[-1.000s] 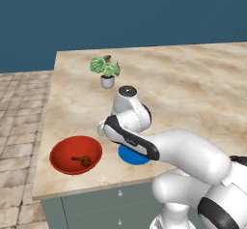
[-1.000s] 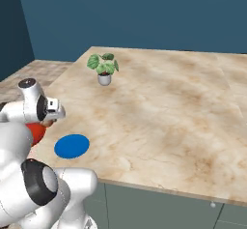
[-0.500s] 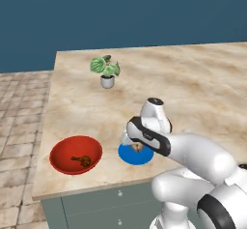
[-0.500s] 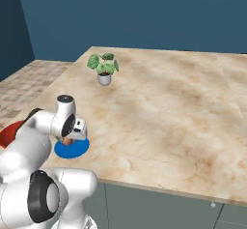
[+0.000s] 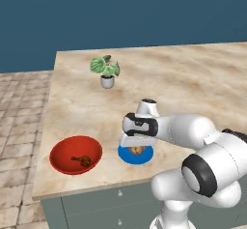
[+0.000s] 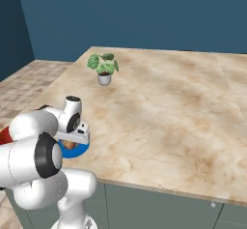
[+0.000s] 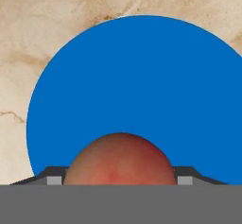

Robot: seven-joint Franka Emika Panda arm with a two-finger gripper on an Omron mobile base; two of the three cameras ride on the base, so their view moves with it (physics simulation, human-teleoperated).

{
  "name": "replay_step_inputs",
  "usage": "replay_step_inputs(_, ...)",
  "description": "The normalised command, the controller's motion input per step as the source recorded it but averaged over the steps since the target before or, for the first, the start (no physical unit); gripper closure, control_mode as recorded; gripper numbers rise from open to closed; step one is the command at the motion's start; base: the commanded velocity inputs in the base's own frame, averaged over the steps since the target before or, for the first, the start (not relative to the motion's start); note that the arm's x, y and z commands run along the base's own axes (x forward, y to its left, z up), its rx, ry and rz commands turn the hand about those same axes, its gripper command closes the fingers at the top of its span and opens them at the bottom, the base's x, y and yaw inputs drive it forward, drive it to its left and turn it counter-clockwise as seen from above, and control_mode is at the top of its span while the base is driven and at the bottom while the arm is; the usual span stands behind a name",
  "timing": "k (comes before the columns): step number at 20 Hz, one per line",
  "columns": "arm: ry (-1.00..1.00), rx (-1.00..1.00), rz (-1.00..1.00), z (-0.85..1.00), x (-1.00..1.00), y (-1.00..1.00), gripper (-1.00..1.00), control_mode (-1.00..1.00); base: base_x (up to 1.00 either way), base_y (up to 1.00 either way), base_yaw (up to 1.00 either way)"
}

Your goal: Remove the peach from the bowl and place it on the small plate. Then place the bowl with only the chicken drumstick in the microwave, close the door, and press the start button to microwave the chicken drumstick.

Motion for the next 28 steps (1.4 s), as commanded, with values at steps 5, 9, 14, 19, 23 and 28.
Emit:
replay_step_inputs(5,0.0,0.0,0.0,-0.1,0.0,-0.03,-1.0,-1.0,0.0,0.0,0.0)
replay_step_inputs(9,0.0,0.01,0.0,0.0,0.0,-0.12,-1.0,-1.0,0.0,0.0,0.0)
replay_step_inputs(14,-0.01,0.01,0.0,0.26,0.0,-0.1,-1.0,-1.0,0.0,0.0,0.0)
replay_step_inputs(19,-0.16,0.0,-0.01,0.76,-0.09,0.07,-1.0,-1.0,0.0,0.0,0.0)
replay_step_inputs(23,-0.1,0.0,0.0,0.65,-0.3,0.83,-1.0,-1.0,0.0,0.0,0.0)
replay_step_inputs(28,0.02,0.0,0.01,0.06,-0.1,0.95,-1.0,-1.0,0.0,0.0,0.0)
